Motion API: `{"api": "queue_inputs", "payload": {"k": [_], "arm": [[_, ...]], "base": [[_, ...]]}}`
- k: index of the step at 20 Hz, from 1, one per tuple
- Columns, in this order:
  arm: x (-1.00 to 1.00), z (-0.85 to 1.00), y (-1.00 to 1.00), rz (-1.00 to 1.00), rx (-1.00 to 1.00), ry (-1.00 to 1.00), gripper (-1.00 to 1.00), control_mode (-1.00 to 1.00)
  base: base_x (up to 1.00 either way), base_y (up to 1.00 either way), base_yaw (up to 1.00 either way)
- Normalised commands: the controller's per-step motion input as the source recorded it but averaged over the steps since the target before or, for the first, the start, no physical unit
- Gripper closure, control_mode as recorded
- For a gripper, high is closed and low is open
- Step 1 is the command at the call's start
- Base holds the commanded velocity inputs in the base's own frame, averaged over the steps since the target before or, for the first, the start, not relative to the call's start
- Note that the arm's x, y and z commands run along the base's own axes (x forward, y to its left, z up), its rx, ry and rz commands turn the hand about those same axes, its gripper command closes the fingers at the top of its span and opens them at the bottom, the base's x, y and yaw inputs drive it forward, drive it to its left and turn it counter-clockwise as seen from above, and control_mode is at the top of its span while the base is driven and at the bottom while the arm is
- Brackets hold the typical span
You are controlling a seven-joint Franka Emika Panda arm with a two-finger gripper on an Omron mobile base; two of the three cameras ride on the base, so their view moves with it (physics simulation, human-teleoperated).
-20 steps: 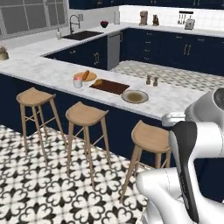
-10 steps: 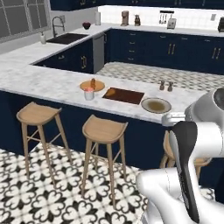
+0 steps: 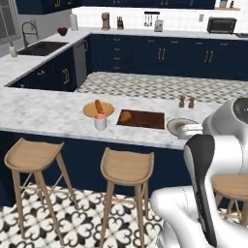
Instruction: From the different types of pastries on the counter, select a croissant and place it on the cutting board. Then retrieve a jar of jam from the cabinet and place it alongside the croissant on the cutting board.
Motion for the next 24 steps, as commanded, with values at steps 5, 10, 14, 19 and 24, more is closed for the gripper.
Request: {"api": "queue_inputs", "payload": {"k": [5,10,14,19,24], "arm": [[0.0,0.0,0.0,0.0,0.0,0.0,1.0,1.0],[0.0,0.0,0.0,0.0,0.0,0.0,1.0,1.0],[0.0,0.0,0.0,0.0,0.0,0.0,1.0,1.0],[0.0,0.0,0.0,0.0,0.0,0.0,1.0,1.0],[0.11,0.0,0.15,0.12,0.02,-0.05,1.0,-1.0]], "base": [[0.81,0.06,-0.36],[0.68,0.55,-0.26],[0.64,0.48,-0.21],[0.49,0.11,-0.04],[0.08,0.0,0.01]]}}
